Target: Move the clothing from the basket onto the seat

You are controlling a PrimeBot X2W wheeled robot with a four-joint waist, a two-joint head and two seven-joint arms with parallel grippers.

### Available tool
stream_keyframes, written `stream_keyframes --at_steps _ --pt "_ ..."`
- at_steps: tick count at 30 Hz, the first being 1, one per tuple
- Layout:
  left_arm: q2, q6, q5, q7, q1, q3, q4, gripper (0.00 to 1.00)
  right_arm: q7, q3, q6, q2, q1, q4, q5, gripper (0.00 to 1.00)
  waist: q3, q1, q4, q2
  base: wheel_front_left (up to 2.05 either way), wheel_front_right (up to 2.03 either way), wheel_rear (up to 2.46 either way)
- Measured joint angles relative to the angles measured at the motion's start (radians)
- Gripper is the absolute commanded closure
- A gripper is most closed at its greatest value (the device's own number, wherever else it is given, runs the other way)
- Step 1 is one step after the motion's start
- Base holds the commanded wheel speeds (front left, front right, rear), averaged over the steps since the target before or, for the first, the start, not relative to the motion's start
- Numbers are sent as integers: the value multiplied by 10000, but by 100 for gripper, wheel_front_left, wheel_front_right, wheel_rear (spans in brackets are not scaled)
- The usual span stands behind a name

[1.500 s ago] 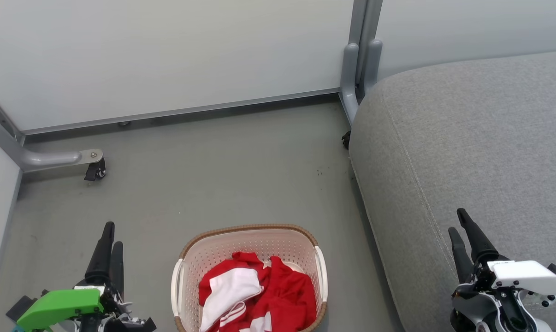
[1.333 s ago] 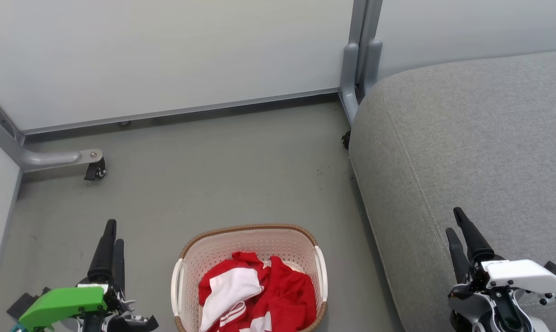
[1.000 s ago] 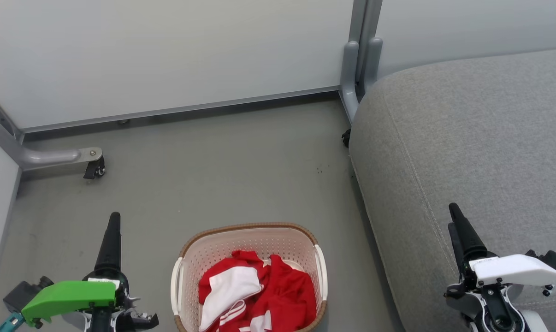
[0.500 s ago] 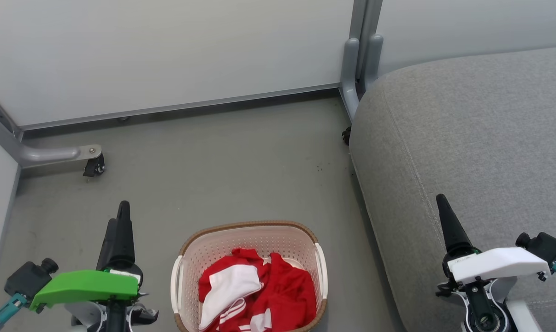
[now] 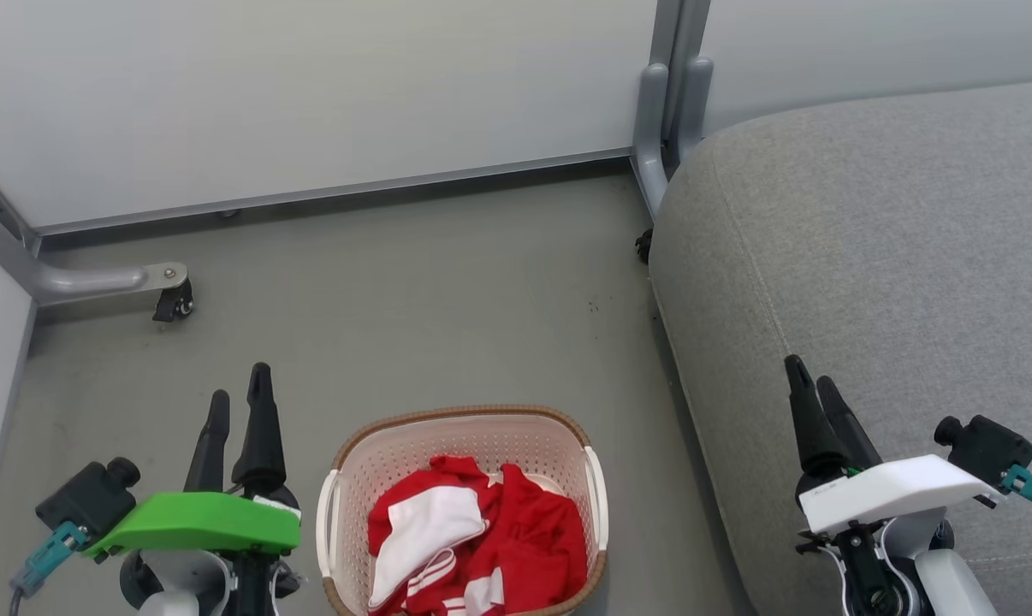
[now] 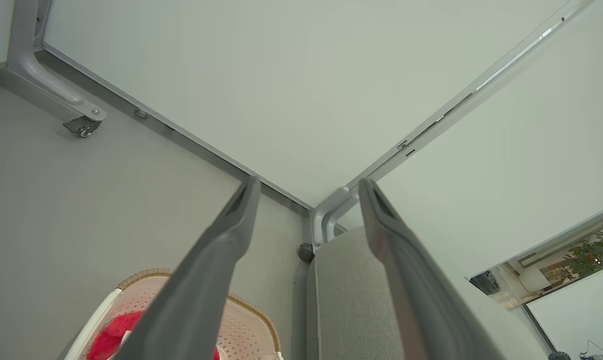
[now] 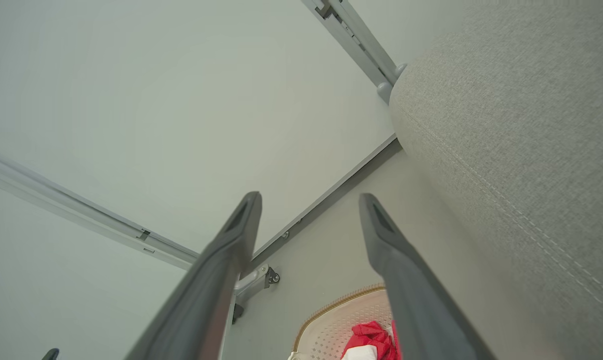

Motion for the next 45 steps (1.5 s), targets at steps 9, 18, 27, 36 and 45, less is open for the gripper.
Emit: stream_keyframes --at_steps 9,18,27,36,45 --pt "10 94 1235 -291 -2 -291 -293 0 -286 280 0 -81 -2 -167 -1269 0 90 0 18 0 0 0 0" --pt "12 165 2351 -531 -3 -520 -546 0 -531 481 0 -115 -1 -391 -2374 0 159 0 36 0 0 0 0" --pt "17 150 3101 -790 -3 -614 -573 0 -792 784 2 -224 -3 -569 -3379 0 212 0 43 0 0 0 0" --pt "23 182 4088 -1011 -3 -780 -610 0 -1005 941 2 -230 -3 -692 -4293 0 272 0 44 0 0 0 0" --pt "33 255 4909 -1218 -6 -951 -640 0 -1221 1108 2 -232 -3 -769 -5062 0 320 0 51 0 0 0 0"
